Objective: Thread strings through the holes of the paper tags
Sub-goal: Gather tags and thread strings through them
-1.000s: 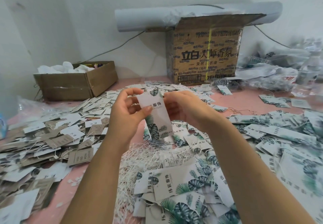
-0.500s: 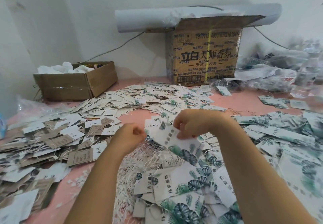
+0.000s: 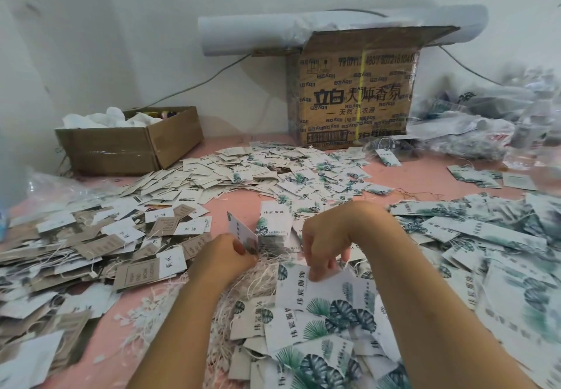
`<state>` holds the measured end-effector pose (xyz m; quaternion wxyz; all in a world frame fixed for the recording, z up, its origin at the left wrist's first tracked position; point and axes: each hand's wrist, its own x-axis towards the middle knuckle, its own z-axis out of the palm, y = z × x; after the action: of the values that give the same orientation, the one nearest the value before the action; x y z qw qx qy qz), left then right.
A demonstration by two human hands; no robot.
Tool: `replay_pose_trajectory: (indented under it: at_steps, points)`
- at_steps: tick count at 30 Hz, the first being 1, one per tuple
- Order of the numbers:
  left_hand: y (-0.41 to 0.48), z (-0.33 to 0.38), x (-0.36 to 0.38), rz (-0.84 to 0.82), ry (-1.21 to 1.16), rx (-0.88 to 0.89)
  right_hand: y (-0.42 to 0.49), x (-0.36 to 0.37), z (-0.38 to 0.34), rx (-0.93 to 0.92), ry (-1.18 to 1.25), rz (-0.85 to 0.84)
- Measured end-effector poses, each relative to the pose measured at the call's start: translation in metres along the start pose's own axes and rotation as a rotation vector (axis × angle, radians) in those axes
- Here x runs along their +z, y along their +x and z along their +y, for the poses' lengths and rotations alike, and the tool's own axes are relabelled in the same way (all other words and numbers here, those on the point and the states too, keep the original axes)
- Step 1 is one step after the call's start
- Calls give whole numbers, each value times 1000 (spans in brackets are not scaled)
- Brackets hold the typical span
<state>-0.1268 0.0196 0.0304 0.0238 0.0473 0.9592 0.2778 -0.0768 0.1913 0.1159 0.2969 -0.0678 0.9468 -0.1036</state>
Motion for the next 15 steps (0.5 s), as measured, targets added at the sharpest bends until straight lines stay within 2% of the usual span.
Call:
replay_pose_trajectory:
  at_steps: [6,11,15]
  points:
    - [-3,2,5,21,46,29,2,-1,4,7,55,1]
    - [-2,0,6,74,19,51,7,-2,7,28,74,119]
    - [2,-3,4,29,-11,68,14,2,6,-32,64,243]
